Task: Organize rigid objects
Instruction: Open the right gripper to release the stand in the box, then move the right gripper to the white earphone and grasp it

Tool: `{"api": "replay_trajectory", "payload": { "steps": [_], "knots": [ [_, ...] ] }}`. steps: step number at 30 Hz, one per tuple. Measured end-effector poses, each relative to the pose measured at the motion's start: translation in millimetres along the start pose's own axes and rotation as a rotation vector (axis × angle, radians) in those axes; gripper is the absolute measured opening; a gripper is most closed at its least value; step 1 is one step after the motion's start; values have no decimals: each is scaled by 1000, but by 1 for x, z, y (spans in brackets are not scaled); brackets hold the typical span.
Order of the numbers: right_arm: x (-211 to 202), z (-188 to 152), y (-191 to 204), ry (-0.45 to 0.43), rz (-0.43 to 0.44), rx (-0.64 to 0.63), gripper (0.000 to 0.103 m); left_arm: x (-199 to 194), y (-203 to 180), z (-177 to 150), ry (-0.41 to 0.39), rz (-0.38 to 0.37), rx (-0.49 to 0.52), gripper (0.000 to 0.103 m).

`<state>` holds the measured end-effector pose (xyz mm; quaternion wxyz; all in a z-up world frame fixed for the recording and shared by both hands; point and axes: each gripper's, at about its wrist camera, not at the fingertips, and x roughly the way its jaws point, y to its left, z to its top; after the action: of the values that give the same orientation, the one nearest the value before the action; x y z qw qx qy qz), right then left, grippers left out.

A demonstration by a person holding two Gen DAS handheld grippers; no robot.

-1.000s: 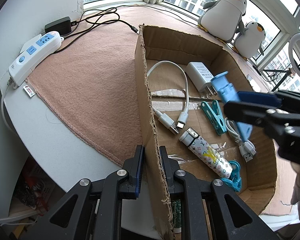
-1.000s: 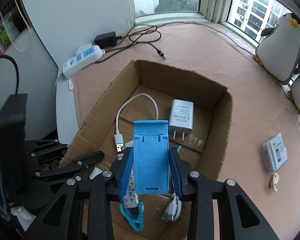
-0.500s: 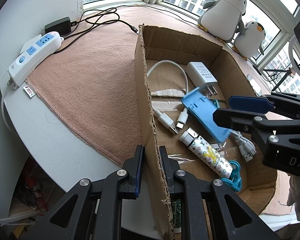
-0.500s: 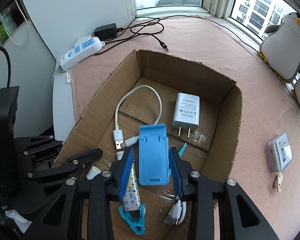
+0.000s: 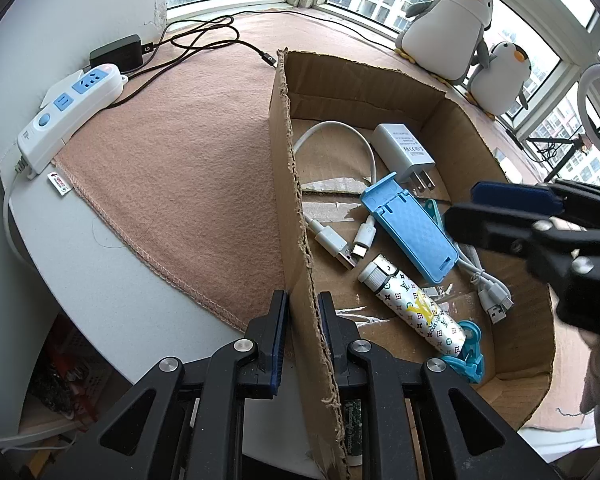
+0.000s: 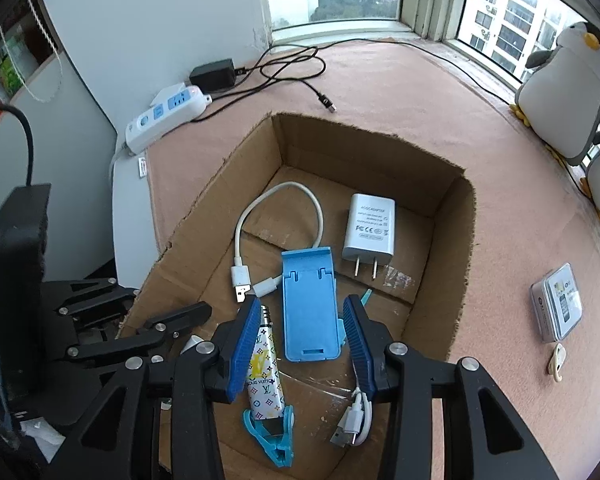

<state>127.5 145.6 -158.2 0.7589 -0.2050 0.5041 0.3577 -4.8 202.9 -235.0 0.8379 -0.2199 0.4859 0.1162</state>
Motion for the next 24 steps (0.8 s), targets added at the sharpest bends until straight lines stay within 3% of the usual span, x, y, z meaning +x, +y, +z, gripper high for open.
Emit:
{"api": "replay_trajectory", "payload": {
  "steps": [11, 22, 24],
  "knots": [
    [-44, -20, -64, -88, -27, 166, 39, 0, -1, 0, 0, 4, 1, 16],
    [-70, -58, -172, -106, -165, 403, 48, 1, -3, 0, 0, 9, 1, 16],
    [-69, -63, -188, -97, -179, 431, 55, 1, -3, 0, 0, 10, 1, 16]
  ]
}}
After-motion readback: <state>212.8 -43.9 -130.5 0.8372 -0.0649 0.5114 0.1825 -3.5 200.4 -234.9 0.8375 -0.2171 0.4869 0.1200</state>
